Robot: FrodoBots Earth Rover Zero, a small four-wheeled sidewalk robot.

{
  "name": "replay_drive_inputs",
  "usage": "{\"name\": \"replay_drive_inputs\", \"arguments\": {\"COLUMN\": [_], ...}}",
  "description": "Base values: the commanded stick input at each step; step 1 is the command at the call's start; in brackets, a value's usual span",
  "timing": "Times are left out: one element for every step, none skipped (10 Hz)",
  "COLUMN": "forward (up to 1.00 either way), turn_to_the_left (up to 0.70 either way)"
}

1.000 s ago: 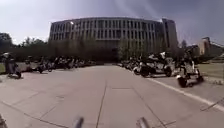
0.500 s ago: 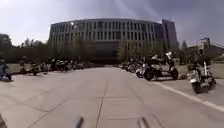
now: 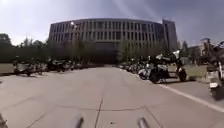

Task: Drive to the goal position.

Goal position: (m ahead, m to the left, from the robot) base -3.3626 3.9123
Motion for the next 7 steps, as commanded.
{"name": "replay_drive_inputs", "arguments": {"forward": [1.00, 1.00, 1.00, 1.00, 1.00, 1.00, 1.00], "turn_to_the_left": [0.00, 0.00, 0.00, 0.00, 0.00, 0.00, 0.00]}}
